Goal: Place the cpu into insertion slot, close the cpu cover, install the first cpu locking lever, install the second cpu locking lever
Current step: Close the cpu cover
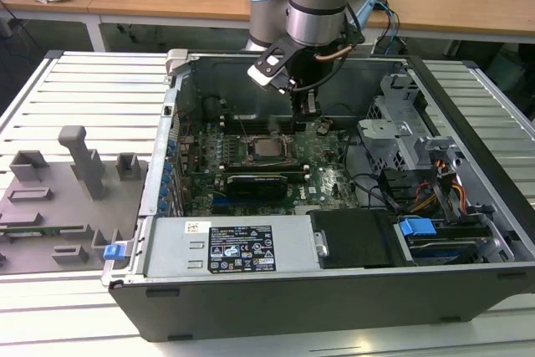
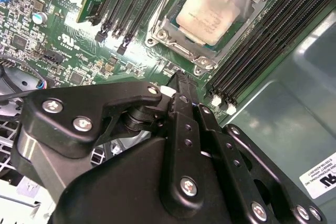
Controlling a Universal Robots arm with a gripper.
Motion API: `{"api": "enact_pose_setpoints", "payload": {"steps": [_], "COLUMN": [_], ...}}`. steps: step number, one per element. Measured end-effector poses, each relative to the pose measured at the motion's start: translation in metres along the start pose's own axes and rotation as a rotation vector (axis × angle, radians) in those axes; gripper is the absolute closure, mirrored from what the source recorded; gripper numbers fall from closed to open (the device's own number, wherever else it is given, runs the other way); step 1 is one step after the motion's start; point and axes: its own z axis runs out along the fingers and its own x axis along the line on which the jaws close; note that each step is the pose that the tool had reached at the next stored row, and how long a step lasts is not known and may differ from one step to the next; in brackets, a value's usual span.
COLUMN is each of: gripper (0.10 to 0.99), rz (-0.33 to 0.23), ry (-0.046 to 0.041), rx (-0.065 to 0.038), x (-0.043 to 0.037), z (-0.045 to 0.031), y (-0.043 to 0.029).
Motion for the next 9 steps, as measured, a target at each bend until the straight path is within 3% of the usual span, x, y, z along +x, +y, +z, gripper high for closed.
{"api": "enact_pose_setpoints", "payload": {"steps": [9], "gripper": [0.98], "rz": [0.0], "ry": [-0.0001], "rx": [0.0], "x": [0.0001], "z": [-0.0001], "y": [-0.0025]}}
